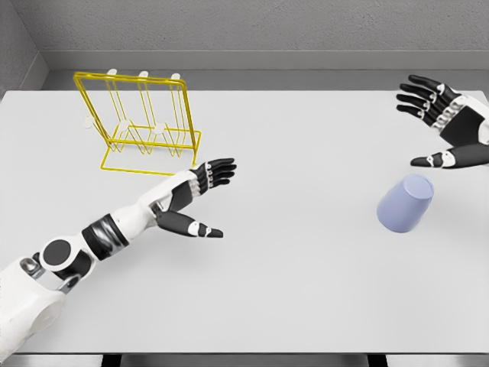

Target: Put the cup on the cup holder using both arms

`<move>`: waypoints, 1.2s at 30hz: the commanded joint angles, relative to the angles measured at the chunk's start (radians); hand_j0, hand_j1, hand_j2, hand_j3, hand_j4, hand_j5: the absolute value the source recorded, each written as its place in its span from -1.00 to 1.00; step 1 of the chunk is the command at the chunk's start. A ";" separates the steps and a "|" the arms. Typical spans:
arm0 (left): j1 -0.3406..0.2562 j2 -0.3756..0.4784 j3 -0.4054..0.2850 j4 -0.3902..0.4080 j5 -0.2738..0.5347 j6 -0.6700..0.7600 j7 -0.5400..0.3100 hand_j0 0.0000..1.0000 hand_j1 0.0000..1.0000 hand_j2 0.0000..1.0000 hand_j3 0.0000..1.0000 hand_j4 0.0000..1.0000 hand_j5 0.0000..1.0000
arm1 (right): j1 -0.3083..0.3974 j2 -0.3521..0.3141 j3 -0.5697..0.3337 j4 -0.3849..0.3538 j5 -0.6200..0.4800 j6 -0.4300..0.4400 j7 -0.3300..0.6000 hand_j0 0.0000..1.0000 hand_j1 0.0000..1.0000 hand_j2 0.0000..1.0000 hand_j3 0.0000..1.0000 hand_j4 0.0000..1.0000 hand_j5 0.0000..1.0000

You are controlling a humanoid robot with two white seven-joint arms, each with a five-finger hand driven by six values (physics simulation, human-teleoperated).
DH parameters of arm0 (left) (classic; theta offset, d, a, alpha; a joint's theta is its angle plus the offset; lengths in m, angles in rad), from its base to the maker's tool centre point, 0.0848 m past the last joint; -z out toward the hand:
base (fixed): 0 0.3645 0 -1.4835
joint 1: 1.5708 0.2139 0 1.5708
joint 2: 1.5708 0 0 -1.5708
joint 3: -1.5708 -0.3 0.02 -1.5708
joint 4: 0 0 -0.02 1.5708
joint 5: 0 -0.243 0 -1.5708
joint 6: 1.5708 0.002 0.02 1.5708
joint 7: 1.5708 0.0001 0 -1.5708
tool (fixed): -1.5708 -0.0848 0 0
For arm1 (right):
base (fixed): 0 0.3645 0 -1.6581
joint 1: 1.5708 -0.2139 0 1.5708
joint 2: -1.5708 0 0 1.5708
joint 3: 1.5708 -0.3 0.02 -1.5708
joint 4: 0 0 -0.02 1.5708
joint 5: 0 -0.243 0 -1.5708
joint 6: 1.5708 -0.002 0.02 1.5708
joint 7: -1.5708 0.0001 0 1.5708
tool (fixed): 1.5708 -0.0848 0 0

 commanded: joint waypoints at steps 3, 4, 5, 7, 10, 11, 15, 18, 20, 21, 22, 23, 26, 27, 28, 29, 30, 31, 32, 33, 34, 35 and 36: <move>-0.002 -0.041 -0.003 0.039 0.000 0.004 0.001 1.00 1.00 1.00 1.00 1.00 1.00 | 0.012 0.029 -0.024 0.027 -0.006 -0.014 0.000 1.00 1.00 1.00 1.00 1.00 1.00; -0.002 -0.051 -0.003 0.044 -0.003 0.004 0.001 1.00 1.00 1.00 1.00 1.00 1.00 | 0.040 0.030 -0.042 0.045 -0.008 -0.049 0.000 1.00 1.00 1.00 1.00 1.00 1.00; -0.005 -0.056 -0.003 0.061 -0.014 0.004 0.002 1.00 1.00 1.00 1.00 1.00 1.00 | 0.063 0.030 -0.042 0.058 -0.006 -0.124 0.000 1.00 1.00 1.00 1.00 1.00 1.00; -0.020 -0.073 -0.004 0.087 -0.015 0.004 0.001 1.00 1.00 1.00 1.00 1.00 1.00 | 0.124 0.024 -0.041 0.090 -0.006 -0.223 0.000 1.00 1.00 1.00 1.00 1.00 1.00; -0.020 -0.074 -0.004 0.089 -0.014 0.004 -0.001 1.00 1.00 1.00 1.00 1.00 1.00 | 0.124 0.024 -0.044 0.125 -0.006 -0.223 0.000 1.00 1.00 1.00 1.00 1.00 1.00; -0.020 -0.074 -0.006 0.090 -0.015 0.004 -0.001 1.00 1.00 1.00 1.00 1.00 1.00 | 0.124 0.024 -0.044 0.130 -0.006 -0.223 0.000 1.00 1.00 1.00 1.00 1.00 1.00; -0.023 -0.102 -0.004 0.119 -0.060 0.010 0.002 1.00 1.00 1.00 1.00 1.00 1.00 | 0.141 0.030 -0.048 0.139 -0.003 -0.223 0.000 1.00 1.00 1.00 1.00 1.00 1.00; -0.023 -0.104 -0.003 0.122 -0.058 0.010 0.002 1.00 1.00 1.00 1.00 1.00 1.00 | 0.158 0.044 -0.047 0.185 0.015 -0.223 0.000 1.00 1.00 1.00 1.00 1.00 1.00; -0.023 -0.104 -0.003 0.122 -0.057 0.012 0.002 1.00 1.00 1.00 1.00 1.00 1.00 | 0.178 0.058 -0.047 0.205 0.017 -0.223 0.000 1.00 1.00 1.00 1.00 1.00 1.00; -0.025 -0.102 -0.003 0.122 -0.057 0.012 0.002 1.00 1.00 1.00 1.00 1.00 1.00 | 0.195 0.056 -0.048 0.205 0.017 -0.223 0.000 1.00 1.00 1.00 1.00 1.00 1.00; -0.023 -0.101 -0.003 0.122 -0.058 0.012 0.002 1.00 1.00 1.00 1.00 1.00 1.00 | 0.203 0.058 -0.048 0.206 0.017 -0.223 0.000 1.00 1.00 1.00 1.00 1.00 1.00; -0.025 -0.100 -0.003 0.122 -0.058 0.010 0.002 1.00 1.00 1.00 1.00 1.00 1.00 | 0.203 0.058 -0.051 0.216 0.017 -0.223 0.000 1.00 1.00 1.00 1.00 1.00 1.00; -0.023 -0.100 -0.004 0.121 -0.055 0.010 0.001 1.00 1.00 1.00 1.00 1.00 1.00 | 0.226 0.058 -0.084 0.233 0.017 -0.223 0.000 1.00 1.00 1.00 1.00 1.00 1.00; -0.023 -0.100 -0.003 0.119 -0.055 0.010 0.001 1.00 1.00 1.00 1.00 1.00 1.00 | 0.233 0.059 -0.085 0.233 0.017 -0.223 0.000 1.00 1.00 1.00 1.00 1.00 1.00; -0.023 -0.100 -0.003 0.121 -0.055 0.010 0.001 1.00 1.00 1.00 1.00 1.00 1.00 | 0.252 0.059 -0.094 0.233 0.017 -0.223 0.000 1.00 1.00 1.00 1.00 1.00 1.00; -0.023 -0.100 -0.004 0.119 -0.055 0.010 0.001 1.00 1.00 1.00 1.00 1.00 1.00 | 0.275 0.058 -0.119 0.237 0.017 -0.223 0.000 1.00 1.00 1.00 1.00 1.00 1.00; -0.023 -0.099 -0.004 0.119 -0.055 0.010 -0.001 1.00 1.00 1.00 1.00 1.00 1.00 | 0.288 0.059 -0.127 0.239 0.017 -0.223 0.000 1.00 1.00 1.00 1.00 1.00 1.00; -0.023 -0.097 -0.004 0.119 -0.055 0.010 -0.001 1.00 1.00 1.00 1.00 1.00 1.00 | 0.298 0.058 -0.128 0.240 0.017 -0.223 0.000 1.00 1.00 1.00 1.00 1.00 1.00; -0.023 -0.096 -0.003 0.119 -0.054 0.010 -0.001 1.00 1.00 1.00 1.00 1.00 1.00 | 0.302 0.059 -0.128 0.245 0.017 -0.223 0.000 1.00 1.00 1.00 1.00 1.00 1.00; -0.023 -0.094 -0.004 0.118 -0.052 0.010 -0.001 1.00 1.00 1.00 1.00 1.00 1.00 | 0.302 0.061 -0.128 0.254 0.017 -0.223 0.000 1.00 1.00 1.00 1.00 1.00 1.00; -0.023 -0.096 -0.004 0.115 -0.052 0.010 -0.002 1.00 1.00 1.00 1.00 1.00 1.00 | 0.302 0.069 -0.128 0.260 0.017 -0.223 0.000 1.00 1.00 1.00 1.00 1.00 1.00; -0.023 -0.096 -0.004 0.116 -0.052 0.010 -0.001 1.00 1.00 1.00 1.00 1.00 1.00 | 0.302 0.070 -0.128 0.266 0.017 -0.223 0.000 1.00 1.00 1.00 1.00 1.00 1.00; -0.023 -0.093 -0.003 0.116 -0.052 0.010 -0.002 1.00 1.00 1.00 1.00 1.00 1.00 | 0.308 0.073 -0.128 0.268 0.018 -0.223 0.000 1.00 1.00 1.00 1.00 1.00 1.00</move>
